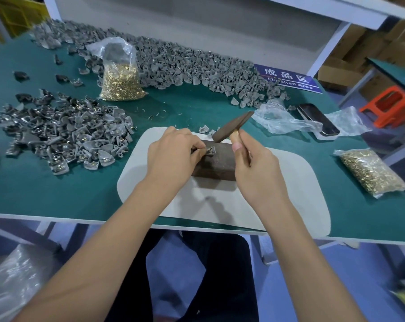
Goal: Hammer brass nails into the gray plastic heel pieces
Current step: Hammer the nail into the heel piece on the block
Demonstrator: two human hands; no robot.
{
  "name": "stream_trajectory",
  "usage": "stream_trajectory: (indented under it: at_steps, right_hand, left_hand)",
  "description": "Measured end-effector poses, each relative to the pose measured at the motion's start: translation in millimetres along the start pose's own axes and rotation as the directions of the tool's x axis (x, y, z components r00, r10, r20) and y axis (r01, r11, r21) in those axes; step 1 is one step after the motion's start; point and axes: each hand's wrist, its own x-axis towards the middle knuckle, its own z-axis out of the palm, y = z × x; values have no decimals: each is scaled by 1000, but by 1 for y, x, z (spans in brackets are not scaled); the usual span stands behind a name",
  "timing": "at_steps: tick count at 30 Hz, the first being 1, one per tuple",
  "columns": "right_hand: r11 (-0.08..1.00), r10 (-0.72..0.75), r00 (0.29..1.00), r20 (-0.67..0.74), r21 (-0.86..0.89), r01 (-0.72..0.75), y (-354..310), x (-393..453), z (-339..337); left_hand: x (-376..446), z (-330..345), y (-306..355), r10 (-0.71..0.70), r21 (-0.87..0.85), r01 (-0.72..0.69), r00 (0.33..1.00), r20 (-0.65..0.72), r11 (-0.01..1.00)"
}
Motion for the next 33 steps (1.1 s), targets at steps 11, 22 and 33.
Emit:
stream_trajectory:
  at_steps: [11,22,33]
  right_hand:
    - [999,-11,1000,1,-48,11,-7,1,-8]
    - [999,31,998,-50,9,-31,-5,-9,-1]
    - [999,8,1000,24,-43,-7,-5,-11,2]
  left_hand:
    - [1,0,-4,16,19,-16,999,-27,1000]
    - [2,0,-2,9,19,-9,1000,-19,1000]
    - [2,-1,-1,17,33,-16,1000,-24,999]
